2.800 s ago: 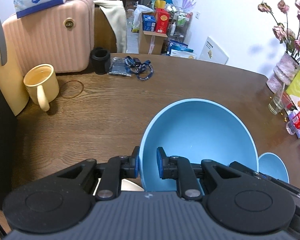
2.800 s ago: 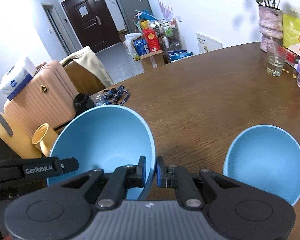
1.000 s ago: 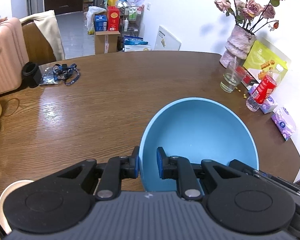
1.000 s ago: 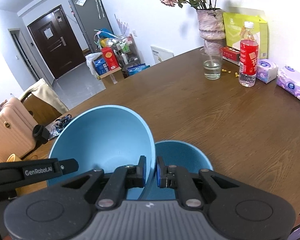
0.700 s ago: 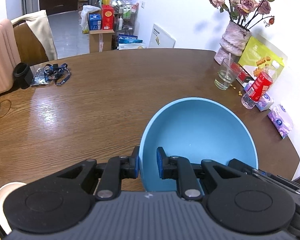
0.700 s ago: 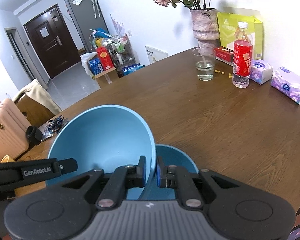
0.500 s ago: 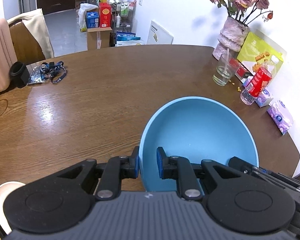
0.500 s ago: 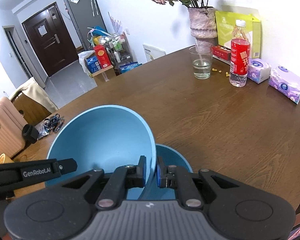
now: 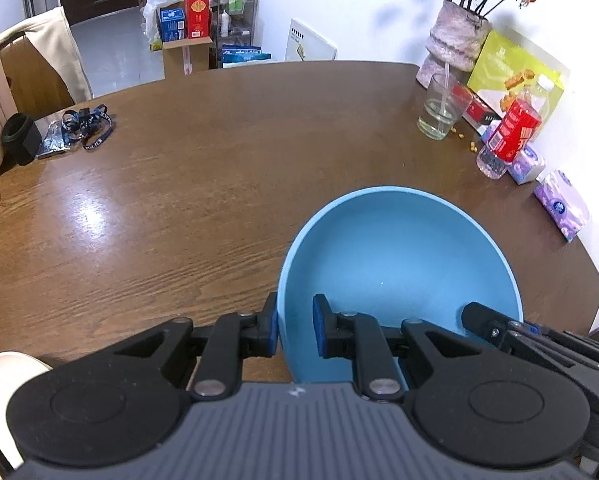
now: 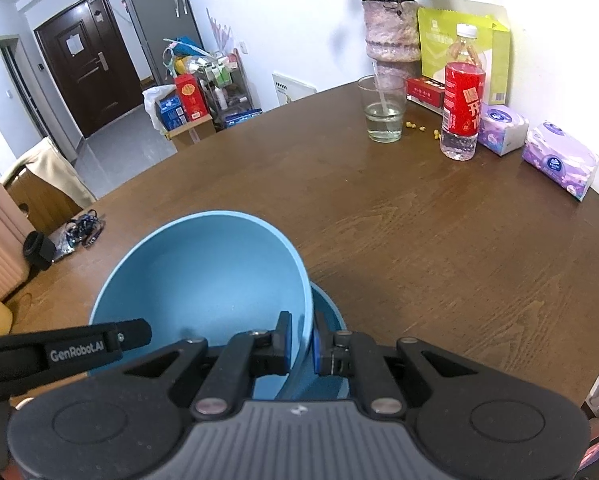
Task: Organize plates and bowls
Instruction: 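Carry the gripped blue bowl with both tools toward the nested blue bowls, then lower the held blue bowl into the nested blue bowls with both grippers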
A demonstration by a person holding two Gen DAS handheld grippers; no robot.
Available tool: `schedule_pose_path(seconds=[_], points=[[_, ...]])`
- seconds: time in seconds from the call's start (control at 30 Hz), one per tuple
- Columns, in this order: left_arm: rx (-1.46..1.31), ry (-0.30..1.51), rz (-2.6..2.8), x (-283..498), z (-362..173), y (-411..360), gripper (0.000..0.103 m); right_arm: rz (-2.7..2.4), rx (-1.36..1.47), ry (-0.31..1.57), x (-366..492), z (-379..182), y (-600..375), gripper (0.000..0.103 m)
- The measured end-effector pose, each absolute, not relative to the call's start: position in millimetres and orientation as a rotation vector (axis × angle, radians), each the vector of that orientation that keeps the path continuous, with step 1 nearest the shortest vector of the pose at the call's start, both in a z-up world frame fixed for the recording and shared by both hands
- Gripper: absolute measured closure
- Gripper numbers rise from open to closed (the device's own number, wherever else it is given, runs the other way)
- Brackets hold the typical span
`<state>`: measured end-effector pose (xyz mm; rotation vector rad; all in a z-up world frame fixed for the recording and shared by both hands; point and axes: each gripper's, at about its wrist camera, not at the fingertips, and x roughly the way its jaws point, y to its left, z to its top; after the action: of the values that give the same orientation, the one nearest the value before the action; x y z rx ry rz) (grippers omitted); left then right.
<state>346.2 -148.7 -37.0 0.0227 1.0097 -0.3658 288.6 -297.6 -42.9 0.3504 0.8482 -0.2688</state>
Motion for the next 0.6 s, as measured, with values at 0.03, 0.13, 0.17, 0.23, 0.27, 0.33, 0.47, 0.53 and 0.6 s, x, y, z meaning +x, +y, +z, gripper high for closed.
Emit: schedule_pose_path(seconds=[0.03, 0.13, 0.17, 0.23, 0.27, 0.33, 0.47, 0.53, 0.6], points=[[0.026, 1.013, -0.365, 345.9, -38.7, -149.7, 0.086, -0.269, 0.348, 0.852, 288.6, -44.1, -298.0, 0.093], [0.036, 1.024, -0.362, 345.6, -43.4, -153.4, 0.085, -0.27, 0.343, 0.865, 289.6, -47.9, -300.2, 0.093], [0.04, 1.027, -0.362, 345.6, -44.7, -155.0, 0.085, -0.271, 0.34, 0.87, 289.7, -49.5, -301.0, 0.093], [0.048, 1.031, -0.363, 345.5, -46.7, -157.2, 0.085, -0.273, 0.334, 0.876, 290.1, -51.6, -301.9, 0.093], [0.051, 1.032, -0.363, 345.3, -47.7, -158.5, 0.085, -0.274, 0.331, 0.878, 290.1, -52.5, -302.6, 0.093], [0.06, 1.034, -0.364, 344.9, -49.6, -161.0, 0.085, -0.275, 0.328, 0.883, 290.8, -54.0, -304.6, 0.093], [0.077, 1.034, -0.363, 344.0, -52.8, -165.5, 0.085, -0.276, 0.308, 0.894, 292.4, -58.0, -306.1, 0.093], [0.084, 1.036, -0.358, 344.2, -54.7, -167.0, 0.085, -0.275, 0.296, 0.902, 293.5, -60.6, -305.7, 0.093], [0.091, 1.042, -0.351, 344.3, -57.2, -167.6, 0.085, -0.27, 0.286, 0.911, 294.6, -63.3, -304.8, 0.093]])
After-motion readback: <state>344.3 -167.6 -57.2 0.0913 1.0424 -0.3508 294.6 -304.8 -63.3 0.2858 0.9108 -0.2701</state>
